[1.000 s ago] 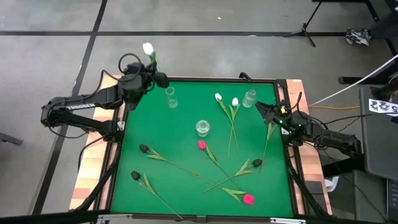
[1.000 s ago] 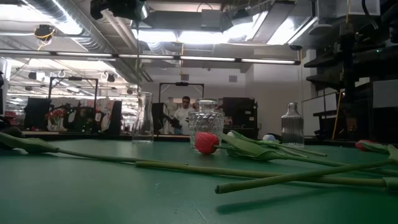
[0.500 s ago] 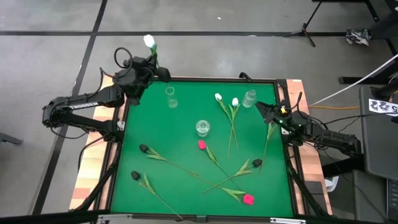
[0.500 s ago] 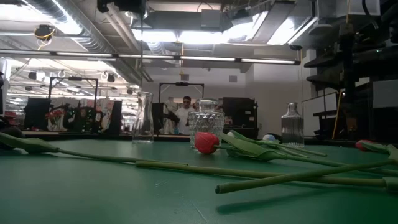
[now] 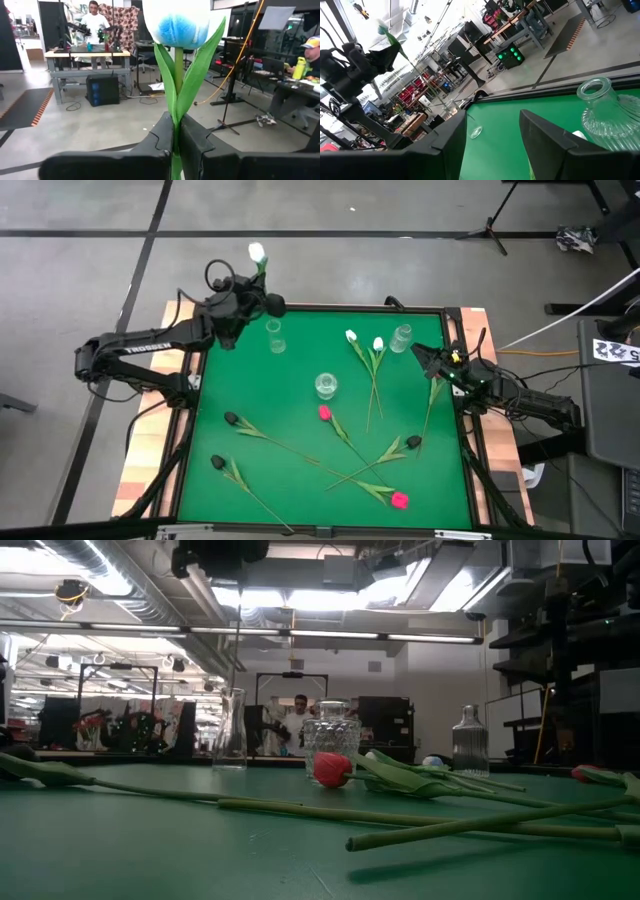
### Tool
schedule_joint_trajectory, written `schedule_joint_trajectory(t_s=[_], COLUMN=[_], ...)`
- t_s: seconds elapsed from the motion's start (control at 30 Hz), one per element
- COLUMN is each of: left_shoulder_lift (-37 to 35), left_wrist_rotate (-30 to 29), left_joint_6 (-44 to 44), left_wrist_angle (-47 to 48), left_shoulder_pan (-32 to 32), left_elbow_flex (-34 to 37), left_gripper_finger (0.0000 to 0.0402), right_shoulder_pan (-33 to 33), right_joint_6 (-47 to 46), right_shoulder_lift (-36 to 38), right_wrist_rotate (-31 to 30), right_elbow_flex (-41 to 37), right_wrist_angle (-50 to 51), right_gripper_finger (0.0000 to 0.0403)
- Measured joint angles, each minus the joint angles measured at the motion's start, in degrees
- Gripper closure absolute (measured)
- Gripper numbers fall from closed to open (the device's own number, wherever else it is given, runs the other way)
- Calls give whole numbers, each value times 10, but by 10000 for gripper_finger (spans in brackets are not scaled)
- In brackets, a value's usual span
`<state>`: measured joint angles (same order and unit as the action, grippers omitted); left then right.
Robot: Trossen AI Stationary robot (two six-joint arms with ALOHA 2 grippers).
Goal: Sort flowers into vase by color
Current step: Put the left white tulip into the top left transparent vase
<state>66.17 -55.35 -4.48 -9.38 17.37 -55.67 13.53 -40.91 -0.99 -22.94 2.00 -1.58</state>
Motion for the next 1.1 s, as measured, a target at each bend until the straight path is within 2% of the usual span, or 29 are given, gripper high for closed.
schedule_joint_trajectory(t_s=[0.37,0.77,0.97,1.1], left_shoulder_lift=[0,0,0,-1], left_wrist_rotate=[3,3,4,22], left_joint_6=[31,-16,-68,-44], left_wrist_angle=[-125,-298,-312,-311], left_shoulder_pan=[0,15,14,10], left_elbow_flex=[104,270,307,307], left_gripper_finger=[390,385,383,383], right_shoulder_pan=[0,0,0,0], right_joint_6=[-44,-90,-88,-83], right_shoulder_lift=[0,0,0,0], right_wrist_rotate=[0,0,-1,-2], right_elbow_flex=[0,-1,-2,-2], right_wrist_angle=[0,-3,-10,-11], right_gripper_finger=[219,219,219,219])
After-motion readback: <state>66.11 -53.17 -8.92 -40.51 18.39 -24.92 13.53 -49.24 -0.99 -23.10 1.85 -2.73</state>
